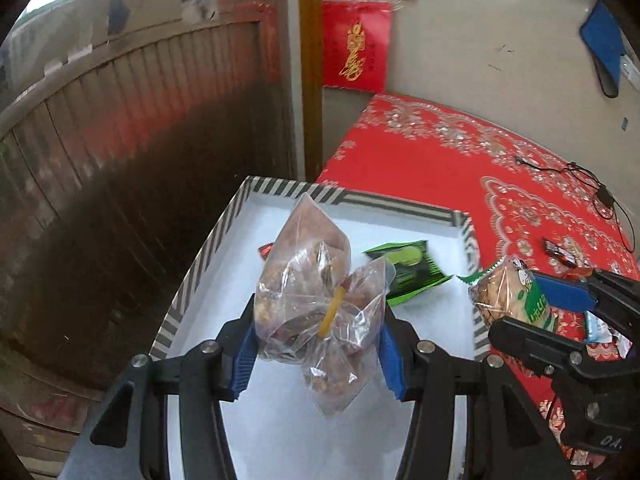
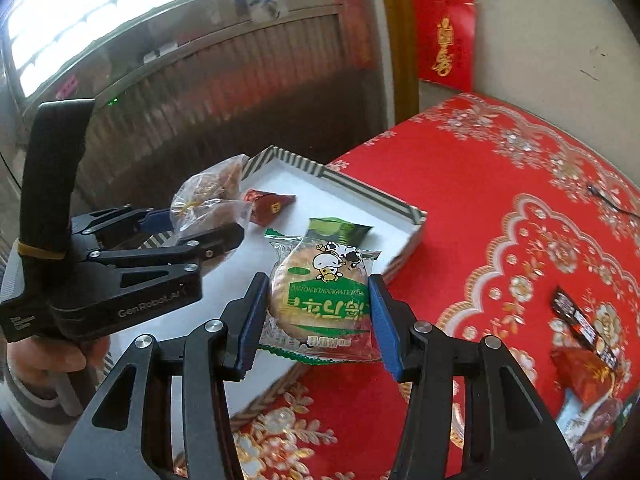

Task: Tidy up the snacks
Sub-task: 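Carry the nut bag and pastry to the white tray and release both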

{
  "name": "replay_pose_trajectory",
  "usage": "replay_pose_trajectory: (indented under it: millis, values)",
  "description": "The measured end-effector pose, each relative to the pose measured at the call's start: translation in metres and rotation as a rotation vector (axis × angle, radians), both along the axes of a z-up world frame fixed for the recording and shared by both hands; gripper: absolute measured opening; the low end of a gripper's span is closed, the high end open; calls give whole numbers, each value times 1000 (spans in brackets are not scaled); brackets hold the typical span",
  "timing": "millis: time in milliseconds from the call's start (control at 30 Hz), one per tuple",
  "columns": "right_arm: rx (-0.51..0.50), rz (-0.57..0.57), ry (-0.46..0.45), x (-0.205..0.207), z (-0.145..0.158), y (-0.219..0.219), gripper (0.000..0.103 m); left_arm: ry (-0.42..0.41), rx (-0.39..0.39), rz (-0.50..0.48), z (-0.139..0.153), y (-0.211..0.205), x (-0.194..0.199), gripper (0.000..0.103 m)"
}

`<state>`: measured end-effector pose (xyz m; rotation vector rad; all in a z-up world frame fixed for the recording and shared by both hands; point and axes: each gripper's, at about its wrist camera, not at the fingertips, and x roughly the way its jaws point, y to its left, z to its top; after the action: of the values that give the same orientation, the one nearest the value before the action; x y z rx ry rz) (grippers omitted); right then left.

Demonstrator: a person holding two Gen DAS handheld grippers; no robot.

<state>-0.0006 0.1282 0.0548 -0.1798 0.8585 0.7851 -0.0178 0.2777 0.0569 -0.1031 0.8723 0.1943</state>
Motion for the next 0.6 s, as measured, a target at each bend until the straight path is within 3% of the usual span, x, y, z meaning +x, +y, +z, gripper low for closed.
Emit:
replay_pose_trajectory:
  millis: [600]
  values:
    - [-122,90,67,8,-45,58,49,109,23,83,-35,24,13,58]
